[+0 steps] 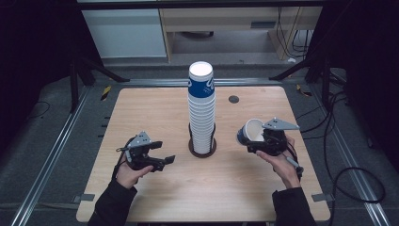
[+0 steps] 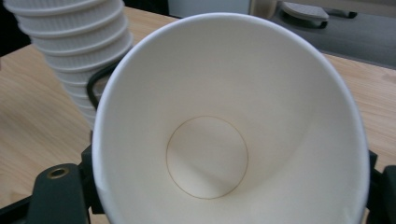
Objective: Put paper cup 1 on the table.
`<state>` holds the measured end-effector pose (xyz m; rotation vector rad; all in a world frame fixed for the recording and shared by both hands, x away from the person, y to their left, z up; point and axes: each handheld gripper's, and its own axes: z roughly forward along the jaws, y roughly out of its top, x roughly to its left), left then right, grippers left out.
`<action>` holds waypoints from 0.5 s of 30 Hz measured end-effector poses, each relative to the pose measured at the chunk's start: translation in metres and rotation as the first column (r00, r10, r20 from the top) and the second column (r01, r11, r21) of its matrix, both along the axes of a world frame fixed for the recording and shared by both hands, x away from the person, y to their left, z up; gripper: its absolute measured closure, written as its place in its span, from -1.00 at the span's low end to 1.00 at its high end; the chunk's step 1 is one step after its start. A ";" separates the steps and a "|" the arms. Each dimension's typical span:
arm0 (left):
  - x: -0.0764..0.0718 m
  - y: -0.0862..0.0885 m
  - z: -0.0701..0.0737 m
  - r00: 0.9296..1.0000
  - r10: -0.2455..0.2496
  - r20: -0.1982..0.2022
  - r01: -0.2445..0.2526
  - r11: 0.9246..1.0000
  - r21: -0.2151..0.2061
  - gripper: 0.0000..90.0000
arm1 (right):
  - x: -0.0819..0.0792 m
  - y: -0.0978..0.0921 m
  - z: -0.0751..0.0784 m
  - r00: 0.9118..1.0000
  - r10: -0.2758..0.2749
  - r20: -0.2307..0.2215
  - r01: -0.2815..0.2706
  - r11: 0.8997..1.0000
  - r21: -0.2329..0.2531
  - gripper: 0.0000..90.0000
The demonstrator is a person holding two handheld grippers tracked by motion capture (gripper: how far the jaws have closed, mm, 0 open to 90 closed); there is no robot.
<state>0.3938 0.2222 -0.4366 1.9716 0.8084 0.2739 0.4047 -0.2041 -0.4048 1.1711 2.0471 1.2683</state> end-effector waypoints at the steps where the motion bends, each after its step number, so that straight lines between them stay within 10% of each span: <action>1: 0.000 0.001 0.000 1.000 0.007 -0.004 -0.007 1.000 0.001 -0.65 | 0.002 -0.003 0.000 1.000 -0.013 -0.007 0.013 1.000 -0.004 -0.57; 15: 0.011 0.015 -0.005 0.997 0.078 -0.026 -0.077 0.996 0.044 -0.65 | 0.020 -0.035 -0.016 0.981 -0.174 -0.087 0.159 0.975 -0.153 -0.57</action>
